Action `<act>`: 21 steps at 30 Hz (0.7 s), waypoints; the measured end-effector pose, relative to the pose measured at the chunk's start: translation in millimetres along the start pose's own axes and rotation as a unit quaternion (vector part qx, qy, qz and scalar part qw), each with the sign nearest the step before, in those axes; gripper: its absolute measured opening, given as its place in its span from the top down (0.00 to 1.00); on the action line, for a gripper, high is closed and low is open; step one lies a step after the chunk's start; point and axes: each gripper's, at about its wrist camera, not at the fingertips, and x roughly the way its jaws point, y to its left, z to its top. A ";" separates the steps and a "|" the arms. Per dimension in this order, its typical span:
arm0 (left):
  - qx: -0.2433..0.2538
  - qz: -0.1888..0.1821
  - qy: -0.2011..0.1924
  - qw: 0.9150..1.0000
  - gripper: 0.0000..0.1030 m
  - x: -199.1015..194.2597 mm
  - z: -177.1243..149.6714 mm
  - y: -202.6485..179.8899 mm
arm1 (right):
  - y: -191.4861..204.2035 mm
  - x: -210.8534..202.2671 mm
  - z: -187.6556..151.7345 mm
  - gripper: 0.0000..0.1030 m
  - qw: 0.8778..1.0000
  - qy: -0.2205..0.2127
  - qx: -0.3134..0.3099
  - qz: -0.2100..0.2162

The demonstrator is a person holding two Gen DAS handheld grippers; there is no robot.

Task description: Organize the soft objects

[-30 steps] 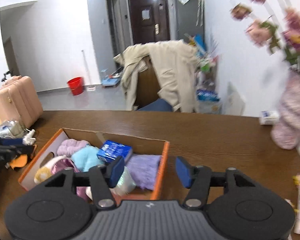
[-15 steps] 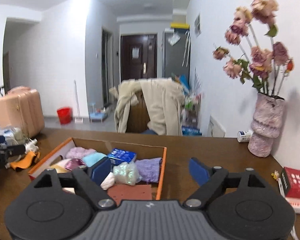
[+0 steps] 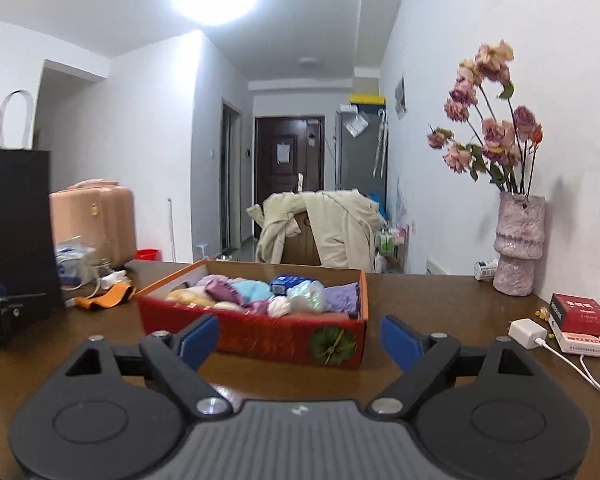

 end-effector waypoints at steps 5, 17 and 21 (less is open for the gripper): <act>0.030 0.034 0.016 0.999 0.00 -39.5 -34.4 0.4 | 24.9 -44.1 -52.2 0.14 0.999 0.045 0.027 0.009; 0.046 0.019 0.023 0.998 0.00 -53.6 -38.1 -7.7 | 28.8 -68.5 -60.6 0.14 0.998 0.042 0.045 0.017; 0.054 0.014 0.020 0.998 0.00 -53.7 -38.5 -10.2 | 31.1 -67.0 -61.6 0.14 0.998 0.041 0.046 0.033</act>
